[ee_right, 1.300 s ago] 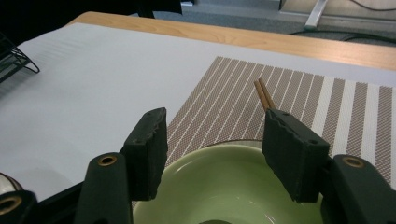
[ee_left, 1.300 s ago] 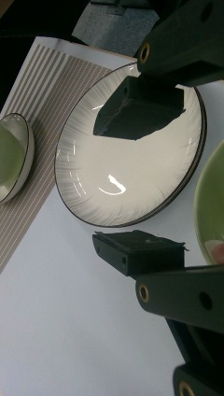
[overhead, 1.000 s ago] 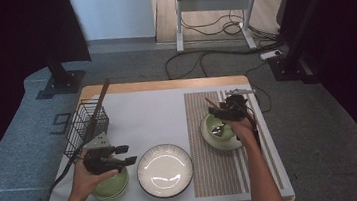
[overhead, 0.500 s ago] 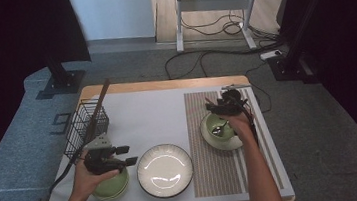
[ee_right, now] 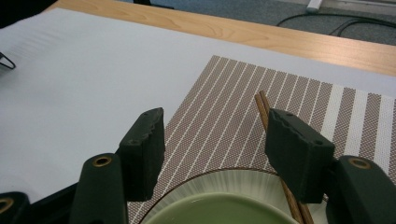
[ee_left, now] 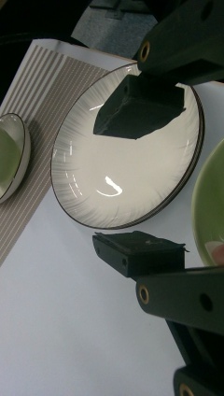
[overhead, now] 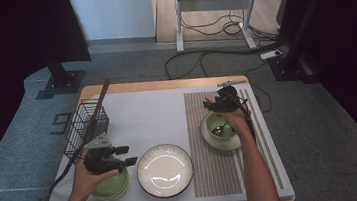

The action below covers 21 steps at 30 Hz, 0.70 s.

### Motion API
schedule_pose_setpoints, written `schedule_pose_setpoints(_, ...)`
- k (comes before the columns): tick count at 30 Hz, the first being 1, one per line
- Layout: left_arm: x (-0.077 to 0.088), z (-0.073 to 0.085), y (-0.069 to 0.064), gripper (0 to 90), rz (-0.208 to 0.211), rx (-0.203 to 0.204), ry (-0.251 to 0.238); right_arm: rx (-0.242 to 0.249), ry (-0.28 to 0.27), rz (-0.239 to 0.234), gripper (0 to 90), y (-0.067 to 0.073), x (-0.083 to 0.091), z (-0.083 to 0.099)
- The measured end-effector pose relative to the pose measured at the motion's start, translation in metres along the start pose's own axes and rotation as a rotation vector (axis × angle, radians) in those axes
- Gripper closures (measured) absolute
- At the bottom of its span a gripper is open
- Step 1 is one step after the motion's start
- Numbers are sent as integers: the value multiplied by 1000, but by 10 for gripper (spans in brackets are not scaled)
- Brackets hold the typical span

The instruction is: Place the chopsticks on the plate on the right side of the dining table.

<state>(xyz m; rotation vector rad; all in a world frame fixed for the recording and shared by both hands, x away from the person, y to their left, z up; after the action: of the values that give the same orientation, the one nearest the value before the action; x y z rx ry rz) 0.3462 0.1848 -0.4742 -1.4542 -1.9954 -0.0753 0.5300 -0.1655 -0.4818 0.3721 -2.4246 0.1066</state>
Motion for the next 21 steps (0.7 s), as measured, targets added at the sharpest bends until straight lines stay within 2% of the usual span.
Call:
schedule_pose_setpoints(10, 1, 2, 1, 407, -1, 6, 0, 9, 14, 19, 366, 2, -7, -10)
schedule_pose_setpoints(14, 2, 2, 3, 408, -4, 6, -6, -10, 27, 20, 365, -1, -14, -8)
schedule_pose_setpoints(21, 7, 1, 3, 408, -5, 8, -21, -10, 60, 29, 363, 0, -24, -7)
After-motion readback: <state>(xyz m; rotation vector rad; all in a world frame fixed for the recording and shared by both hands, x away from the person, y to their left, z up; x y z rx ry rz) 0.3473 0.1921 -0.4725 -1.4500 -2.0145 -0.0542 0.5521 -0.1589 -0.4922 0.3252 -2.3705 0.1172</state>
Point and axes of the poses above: each handheld gripper's, and its own axes: x roughly backward along the jaws, z roughly out of its underside, y roughly to its left, the point moved 7 cm from there along -x, roughly forward along the jaws, and after that the axes turned 13 degrees about z, right-handed, at the moved point
